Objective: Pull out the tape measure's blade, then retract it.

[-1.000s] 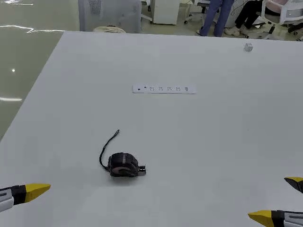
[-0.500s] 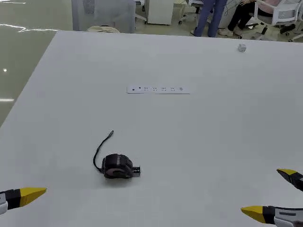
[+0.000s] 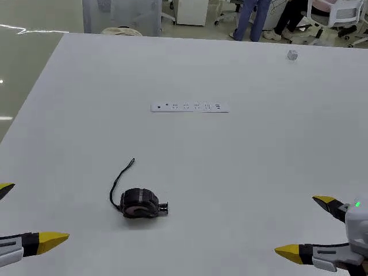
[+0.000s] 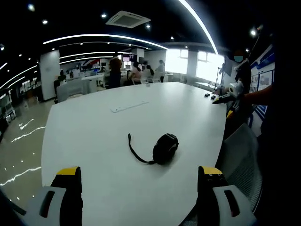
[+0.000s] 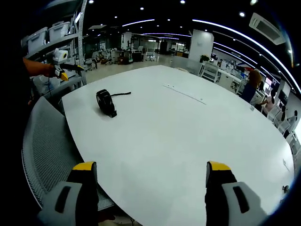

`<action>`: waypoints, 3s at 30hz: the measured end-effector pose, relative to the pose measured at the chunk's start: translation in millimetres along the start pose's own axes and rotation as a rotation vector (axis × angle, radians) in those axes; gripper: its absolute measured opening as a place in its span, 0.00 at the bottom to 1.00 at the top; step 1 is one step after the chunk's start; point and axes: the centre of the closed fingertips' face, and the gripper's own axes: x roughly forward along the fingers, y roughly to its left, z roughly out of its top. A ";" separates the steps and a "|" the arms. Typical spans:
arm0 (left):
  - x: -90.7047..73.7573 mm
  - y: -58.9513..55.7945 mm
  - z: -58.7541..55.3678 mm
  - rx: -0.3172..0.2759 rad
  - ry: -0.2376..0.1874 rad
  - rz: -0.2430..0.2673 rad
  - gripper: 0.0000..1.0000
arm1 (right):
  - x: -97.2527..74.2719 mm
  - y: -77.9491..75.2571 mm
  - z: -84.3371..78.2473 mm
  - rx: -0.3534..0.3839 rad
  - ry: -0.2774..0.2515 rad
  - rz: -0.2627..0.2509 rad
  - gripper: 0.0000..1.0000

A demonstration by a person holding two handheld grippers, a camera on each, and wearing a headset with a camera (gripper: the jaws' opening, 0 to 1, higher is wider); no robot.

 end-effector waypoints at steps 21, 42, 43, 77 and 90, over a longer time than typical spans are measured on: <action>75.1 -33.7 5.5 0.222 0.120 -0.213 1.00 | 77.2 33.6 43.6 -0.119 -0.010 0.179 0.89; 123.7 -70.2 8.8 0.390 0.227 -0.411 0.90 | 139.0 82.1 81.4 -0.275 0.001 0.361 0.80; 124.4 -71.4 9.0 0.396 0.229 -0.417 0.90 | 140.5 82.5 82.1 -0.279 0.001 0.364 0.80; 179.2 -86.0 -24.7 0.593 0.555 -0.513 0.50 | 209.1 142.0 87.4 -0.468 0.130 0.561 0.51; 190.6 -96.3 -36.4 0.650 0.641 -0.517 0.40 | 227.0 152.2 85.2 -0.523 0.196 0.611 0.42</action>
